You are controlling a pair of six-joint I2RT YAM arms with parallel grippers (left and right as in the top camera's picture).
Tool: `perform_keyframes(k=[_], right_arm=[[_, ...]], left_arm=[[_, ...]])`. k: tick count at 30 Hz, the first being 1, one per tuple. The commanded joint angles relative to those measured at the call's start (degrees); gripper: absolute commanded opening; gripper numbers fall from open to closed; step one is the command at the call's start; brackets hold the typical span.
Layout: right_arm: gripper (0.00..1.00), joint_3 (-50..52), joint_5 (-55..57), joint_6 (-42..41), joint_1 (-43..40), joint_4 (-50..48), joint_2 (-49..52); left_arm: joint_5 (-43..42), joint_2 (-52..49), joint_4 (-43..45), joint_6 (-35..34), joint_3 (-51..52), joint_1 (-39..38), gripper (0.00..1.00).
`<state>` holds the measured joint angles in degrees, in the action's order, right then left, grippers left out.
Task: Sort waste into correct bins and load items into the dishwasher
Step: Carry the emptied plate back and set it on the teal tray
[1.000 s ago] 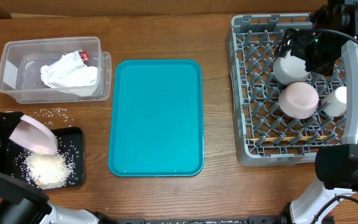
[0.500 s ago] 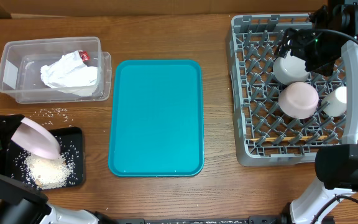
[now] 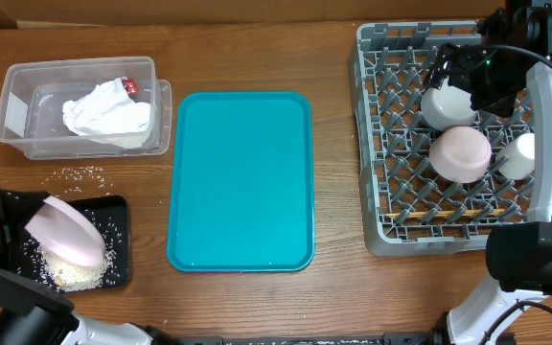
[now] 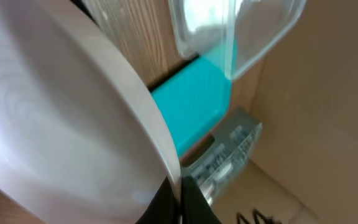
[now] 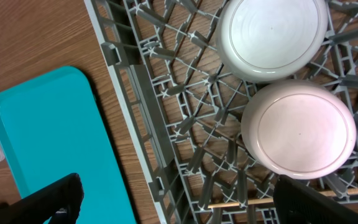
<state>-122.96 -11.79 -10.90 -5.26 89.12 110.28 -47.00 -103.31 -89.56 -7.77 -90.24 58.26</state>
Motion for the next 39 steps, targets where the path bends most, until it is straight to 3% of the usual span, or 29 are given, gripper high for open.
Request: perform_keyframes(k=[1, 7, 14, 22, 25, 28, 33, 39], right_arm=[[1.00, -1.18, -0.24, -0.24, -0.13, -0.28, -1.84], [1.00, -1.18, -0.24, -0.22, -0.13, -0.28, -1.84], [1.00, -1.18, -0.24, -0.22, -0.13, -0.28, -1.84], [1.00, -1.18, -0.24, -0.22, -0.13, -0.28, -1.84], [1.00, -1.18, -0.24, -0.24, -0.13, -0.28, -1.84], [0.99, -1.18, -0.24, -0.22, -0.13, -0.28, -1.84], [1.00, -1.18, -0.24, -0.24, -0.13, -0.28, -1.84], [1.00, -1.18, -0.24, -0.24, -0.13, -0.28, -1.84]], left_arm=[[-4.11, 0.15, -3.32, 4.66, -0.20, -0.94, 0.04], [-4.04, 2.56, -7.30, 9.38, -0.20, -6.05, 0.04], [-3.48, 7.54, -7.30, 8.17, -0.20, -15.98, 0.04], [-2.34, 13.53, -3.63, 1.66, -0.20, -38.73, 0.04], [6.03, 13.20, 2.47, -7.74, -0.20, -48.33, 0.04], [20.41, 12.61, 8.70, -19.63, -0.20, -59.41, 0.04], [41.92, 9.73, 17.86, -31.76, -0.20, -78.20, 0.04], [56.72, 3.67, 25.42, -32.11, -0.20, -90.33, 0.04]])
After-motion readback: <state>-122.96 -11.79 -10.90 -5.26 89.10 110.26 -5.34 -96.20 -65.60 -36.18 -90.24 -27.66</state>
